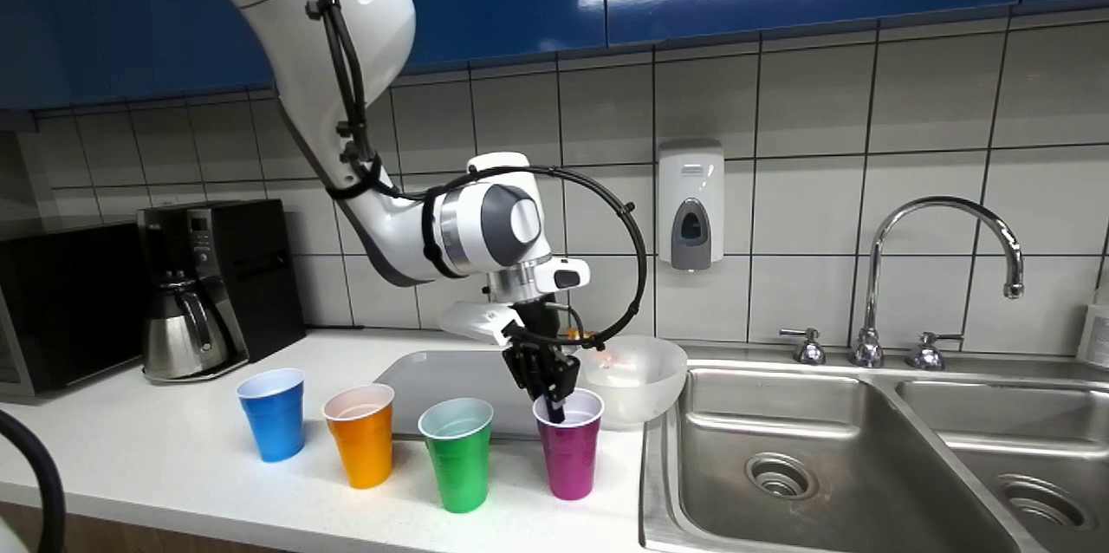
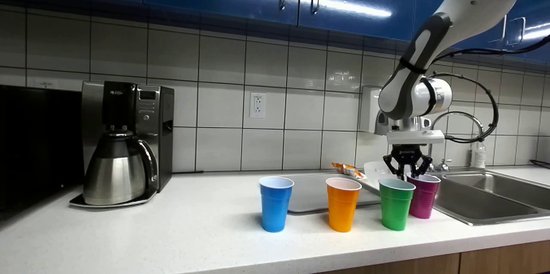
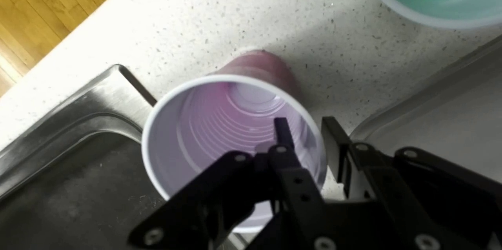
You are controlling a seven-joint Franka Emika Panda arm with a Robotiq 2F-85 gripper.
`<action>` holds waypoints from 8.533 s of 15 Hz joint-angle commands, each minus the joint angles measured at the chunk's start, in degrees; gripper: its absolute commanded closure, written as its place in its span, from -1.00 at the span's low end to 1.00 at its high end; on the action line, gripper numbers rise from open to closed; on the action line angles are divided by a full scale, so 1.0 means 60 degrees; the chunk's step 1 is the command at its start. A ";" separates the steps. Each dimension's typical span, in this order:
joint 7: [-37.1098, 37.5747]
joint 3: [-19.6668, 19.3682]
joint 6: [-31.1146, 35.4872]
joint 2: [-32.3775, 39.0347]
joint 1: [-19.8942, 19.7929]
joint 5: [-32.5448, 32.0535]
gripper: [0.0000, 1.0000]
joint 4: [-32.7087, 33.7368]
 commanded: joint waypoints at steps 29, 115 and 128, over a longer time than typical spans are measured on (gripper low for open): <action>0.0138 0.0314 -0.0534 0.0168 0.0975 -0.0354 0.98 0.1632; 0.2526 0.1655 0.0173 -0.1678 0.0740 -0.0197 -1.00 -0.1843; 0.2544 0.1470 0.0542 -0.1384 0.0869 -0.0480 0.77 -0.1851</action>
